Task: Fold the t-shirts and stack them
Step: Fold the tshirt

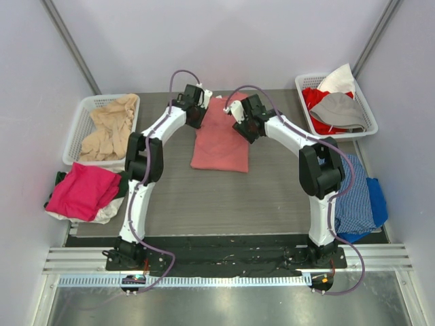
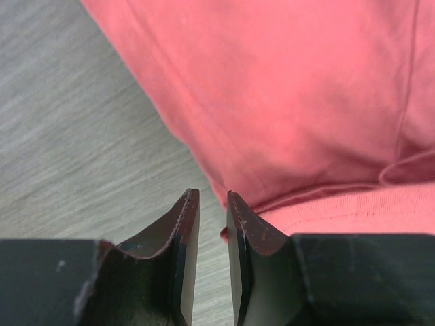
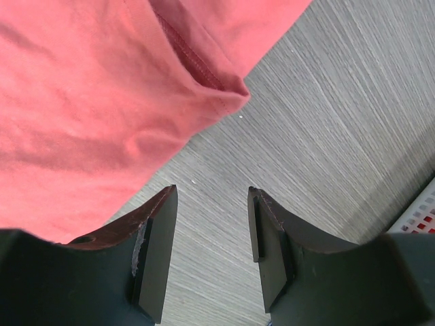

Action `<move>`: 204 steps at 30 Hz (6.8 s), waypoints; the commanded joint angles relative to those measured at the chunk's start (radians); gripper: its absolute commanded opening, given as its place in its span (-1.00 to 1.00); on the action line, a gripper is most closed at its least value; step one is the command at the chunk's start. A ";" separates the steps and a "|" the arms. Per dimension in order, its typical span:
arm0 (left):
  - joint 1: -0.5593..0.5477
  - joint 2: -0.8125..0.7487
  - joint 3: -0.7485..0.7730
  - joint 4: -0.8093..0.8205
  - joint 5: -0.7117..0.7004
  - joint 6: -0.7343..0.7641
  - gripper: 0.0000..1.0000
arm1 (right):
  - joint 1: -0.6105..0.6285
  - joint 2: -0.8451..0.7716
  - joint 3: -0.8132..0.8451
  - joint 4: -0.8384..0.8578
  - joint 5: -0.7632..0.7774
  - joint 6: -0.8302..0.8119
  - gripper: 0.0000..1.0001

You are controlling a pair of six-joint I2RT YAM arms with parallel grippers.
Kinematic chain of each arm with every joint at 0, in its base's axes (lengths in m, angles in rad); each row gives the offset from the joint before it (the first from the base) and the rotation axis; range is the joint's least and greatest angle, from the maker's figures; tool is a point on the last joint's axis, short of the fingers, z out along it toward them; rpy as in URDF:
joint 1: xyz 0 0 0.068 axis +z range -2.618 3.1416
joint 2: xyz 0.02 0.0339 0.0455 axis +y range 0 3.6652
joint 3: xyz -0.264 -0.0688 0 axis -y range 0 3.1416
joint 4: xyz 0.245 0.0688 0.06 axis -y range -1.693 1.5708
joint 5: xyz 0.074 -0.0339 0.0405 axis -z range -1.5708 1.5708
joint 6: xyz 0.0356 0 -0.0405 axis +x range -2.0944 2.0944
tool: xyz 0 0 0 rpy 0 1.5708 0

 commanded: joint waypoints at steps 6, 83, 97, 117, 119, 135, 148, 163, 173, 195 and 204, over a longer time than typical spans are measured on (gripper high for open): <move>0.006 -0.260 -0.139 -0.084 0.100 0.027 -0.36 | 0.037 -0.165 -0.086 -0.027 -0.013 0.044 0.06; 0.006 -0.280 -0.573 -0.166 0.447 0.084 -0.83 | 0.170 -0.104 -0.299 0.018 -0.072 0.052 -0.54; -0.034 -0.410 -0.611 -0.261 0.472 0.127 -1.00 | 0.190 -0.223 -0.390 -0.046 -0.108 0.065 -0.98; -0.141 -0.731 -0.958 -0.321 0.528 0.146 -1.00 | 0.363 -0.544 -0.626 -0.149 -0.158 0.111 -0.98; -0.141 -0.751 -0.966 -0.310 0.522 0.140 -1.00 | 0.363 -0.552 -0.609 -0.153 -0.139 0.110 -0.98; -0.109 -0.680 -0.702 -0.263 0.406 0.074 -1.00 | 0.278 -0.500 -0.398 -0.136 0.053 0.038 -0.98; -0.016 -0.466 -0.372 -0.283 0.387 0.058 -1.00 | 0.152 -0.360 -0.177 -0.140 0.057 -0.021 -0.98; 0.038 -0.209 -0.035 -0.287 0.343 0.015 -1.00 | 0.047 -0.169 0.078 -0.138 0.059 -0.053 -0.98; 0.063 -0.057 0.181 -0.278 0.292 0.001 -1.00 | -0.003 -0.018 0.228 -0.140 0.045 -0.056 -0.98; 0.100 0.070 0.240 -0.063 0.171 -0.037 -1.00 | -0.066 0.178 0.426 -0.115 0.033 -0.051 -0.98; 0.100 0.046 0.246 -0.003 0.160 -0.048 -1.00 | -0.077 0.174 0.466 -0.115 0.042 -0.053 -0.98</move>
